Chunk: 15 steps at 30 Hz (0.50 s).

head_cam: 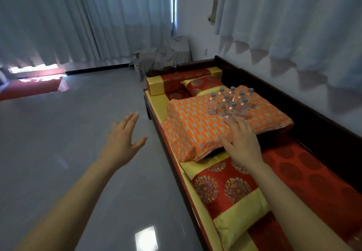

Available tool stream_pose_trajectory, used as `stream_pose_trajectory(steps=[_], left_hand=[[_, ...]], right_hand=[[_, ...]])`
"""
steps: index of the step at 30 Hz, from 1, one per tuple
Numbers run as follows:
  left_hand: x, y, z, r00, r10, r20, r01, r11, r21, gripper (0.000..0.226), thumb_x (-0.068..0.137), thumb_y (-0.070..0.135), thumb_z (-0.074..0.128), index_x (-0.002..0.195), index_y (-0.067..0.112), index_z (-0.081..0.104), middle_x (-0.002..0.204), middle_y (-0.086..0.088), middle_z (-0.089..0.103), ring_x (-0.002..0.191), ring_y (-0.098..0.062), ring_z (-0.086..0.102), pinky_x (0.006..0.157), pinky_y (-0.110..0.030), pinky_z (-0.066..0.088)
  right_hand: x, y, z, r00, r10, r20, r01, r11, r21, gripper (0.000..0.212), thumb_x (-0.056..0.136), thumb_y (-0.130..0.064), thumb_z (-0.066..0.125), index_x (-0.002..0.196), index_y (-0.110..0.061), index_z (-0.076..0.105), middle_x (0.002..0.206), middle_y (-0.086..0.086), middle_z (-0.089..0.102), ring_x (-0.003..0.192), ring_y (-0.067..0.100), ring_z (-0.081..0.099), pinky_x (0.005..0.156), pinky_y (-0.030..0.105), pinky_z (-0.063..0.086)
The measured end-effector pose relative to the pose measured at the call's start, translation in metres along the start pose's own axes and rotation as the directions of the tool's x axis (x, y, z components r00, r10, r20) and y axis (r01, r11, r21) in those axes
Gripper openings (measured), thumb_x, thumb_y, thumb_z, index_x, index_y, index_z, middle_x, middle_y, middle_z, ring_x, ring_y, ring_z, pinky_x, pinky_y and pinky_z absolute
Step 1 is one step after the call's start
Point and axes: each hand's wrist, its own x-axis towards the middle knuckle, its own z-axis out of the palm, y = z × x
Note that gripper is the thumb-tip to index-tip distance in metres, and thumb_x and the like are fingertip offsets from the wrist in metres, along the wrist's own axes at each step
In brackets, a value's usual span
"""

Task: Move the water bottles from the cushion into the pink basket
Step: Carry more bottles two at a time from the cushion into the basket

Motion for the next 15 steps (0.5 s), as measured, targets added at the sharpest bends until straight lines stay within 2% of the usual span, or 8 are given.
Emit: stream_pose_trajectory(steps=[6,9,15], left_hand=[[0.081,-0.065,0.011,0.999,-0.025,0.04,0.027,0.999,-0.029,0.073,0.088,0.037,0.062,0.148,0.015,0.027,0.153,-0.008,0.031,0.14,-0.026,0.03,0.115,-0.044,0.025],[0.135,-0.092,0.021,0.997,0.005,0.071,-0.001,0.999,-0.051,0.073,0.087,0.037,0.062,0.148,0.015,0.027,0.153,-0.008,0.033,0.14,-0.024,0.03,0.117,-0.043,0.022],[0.255,-0.129,0.04,0.98,0.157,0.121,-0.149,0.986,-0.073,0.073,0.088,0.039,0.062,0.148,0.016,0.027,0.153,-0.004,0.032,0.142,-0.02,0.028,0.117,-0.044,0.016]], right_hand=[[0.073,-0.026,0.059,0.99,0.048,0.136,-0.052,0.998,0.026,0.064,0.093,-0.044,0.05,0.148,-0.02,0.03,0.154,0.006,0.03,0.143,0.026,0.022,0.114,0.047,0.026],[0.114,-0.036,0.079,0.988,0.078,0.135,-0.082,0.996,0.02,0.063,0.091,-0.042,0.054,0.146,-0.019,0.033,0.15,0.005,0.037,0.139,0.026,0.03,0.11,0.044,0.029],[0.183,-0.05,0.112,0.972,0.224,0.075,-0.228,0.972,0.059,0.061,0.082,-0.033,0.063,0.138,-0.019,0.044,0.134,0.008,0.051,0.126,0.029,0.042,0.098,0.041,0.038]])
